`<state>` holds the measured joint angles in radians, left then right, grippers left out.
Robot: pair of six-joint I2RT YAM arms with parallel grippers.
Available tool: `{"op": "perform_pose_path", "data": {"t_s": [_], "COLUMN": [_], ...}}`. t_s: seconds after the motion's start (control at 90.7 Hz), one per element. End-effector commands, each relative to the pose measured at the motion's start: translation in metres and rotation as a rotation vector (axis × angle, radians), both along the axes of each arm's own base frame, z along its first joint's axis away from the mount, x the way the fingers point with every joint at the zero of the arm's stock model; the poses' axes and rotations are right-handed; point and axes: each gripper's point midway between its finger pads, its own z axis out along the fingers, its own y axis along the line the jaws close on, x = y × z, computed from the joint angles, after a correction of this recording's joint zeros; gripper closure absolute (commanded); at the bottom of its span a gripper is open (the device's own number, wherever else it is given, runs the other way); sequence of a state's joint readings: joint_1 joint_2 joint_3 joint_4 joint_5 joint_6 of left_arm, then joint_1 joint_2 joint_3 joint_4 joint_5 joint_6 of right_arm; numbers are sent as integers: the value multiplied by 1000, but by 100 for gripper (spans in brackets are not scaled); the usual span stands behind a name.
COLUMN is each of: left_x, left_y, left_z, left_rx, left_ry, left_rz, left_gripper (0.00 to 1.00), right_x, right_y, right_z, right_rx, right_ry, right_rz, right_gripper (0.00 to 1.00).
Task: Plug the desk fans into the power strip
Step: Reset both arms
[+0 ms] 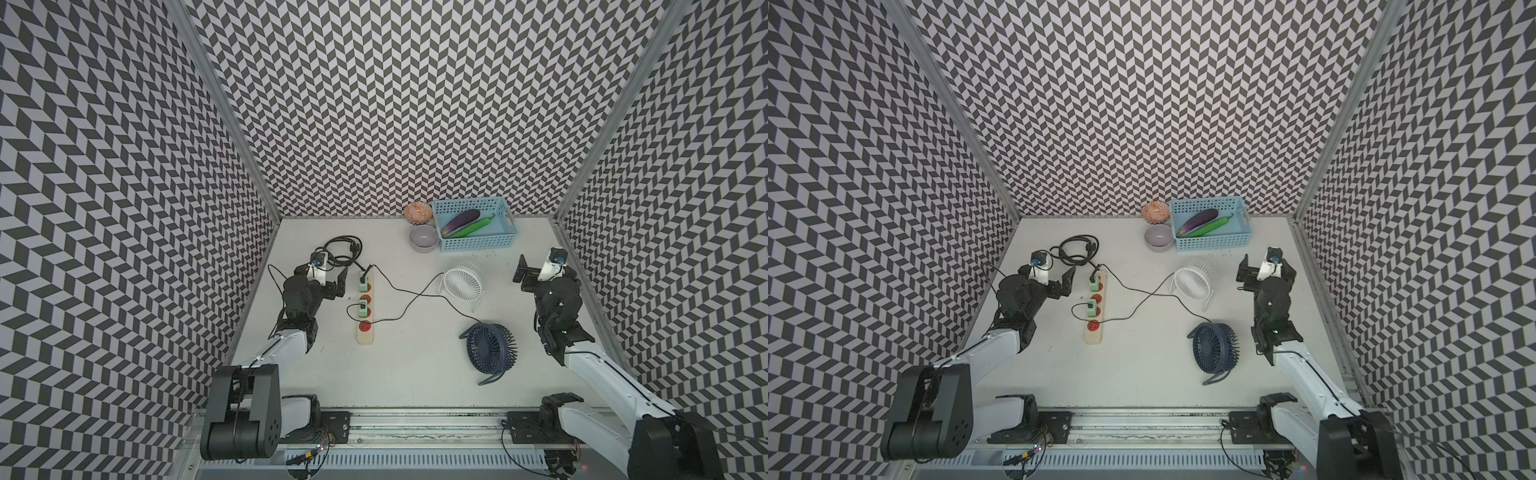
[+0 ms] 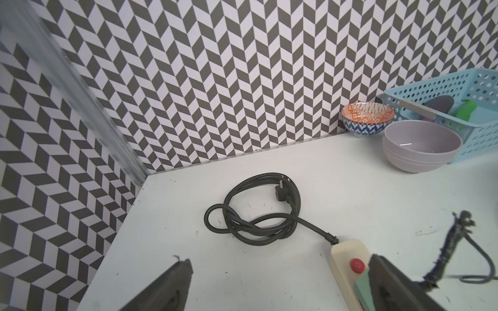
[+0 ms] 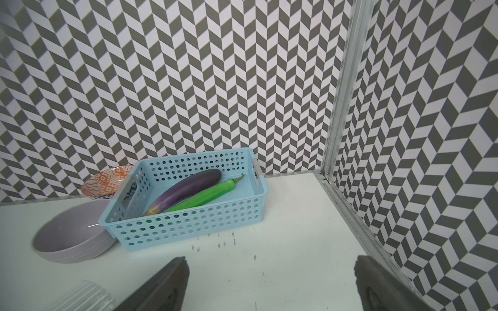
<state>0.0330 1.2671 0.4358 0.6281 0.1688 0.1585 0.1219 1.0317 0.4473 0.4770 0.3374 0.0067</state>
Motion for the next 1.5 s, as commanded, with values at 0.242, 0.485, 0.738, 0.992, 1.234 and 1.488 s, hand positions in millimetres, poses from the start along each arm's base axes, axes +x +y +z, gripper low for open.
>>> {"op": "perform_pose_path", "data": {"t_s": [0.242, 0.485, 0.738, 0.992, 1.234, 1.488], "left_x": [7, 10, 12, -6, -21, -17], "left_y": [2, 7, 0, -4, -12, -2], "left_z": [17, 25, 12, -4, -14, -24], "left_rx": [-63, -91, -106, -114, -99, -116], "left_ry": [-138, -184, -109, -123, -175, -167], "left_rz": [1, 29, -10, -27, -78, -11], "left_gripper": [0, 0, 0, 0, 0, 0], "right_x": [7, 12, 21, 28, 22, 22], "right_y": [-14, -10, -5, 1, 5, 5], "right_z": [-17, -37, -47, -59, -70, -78], "right_rx": [74, 67, 50, 26, 18, 19], "right_ry": [-55, -56, -62, -46, -74, -71], "right_rz": [-54, -28, 4, 33, 62, 64], "right_gripper": [0, 0, 0, 0, 0, 0]}}
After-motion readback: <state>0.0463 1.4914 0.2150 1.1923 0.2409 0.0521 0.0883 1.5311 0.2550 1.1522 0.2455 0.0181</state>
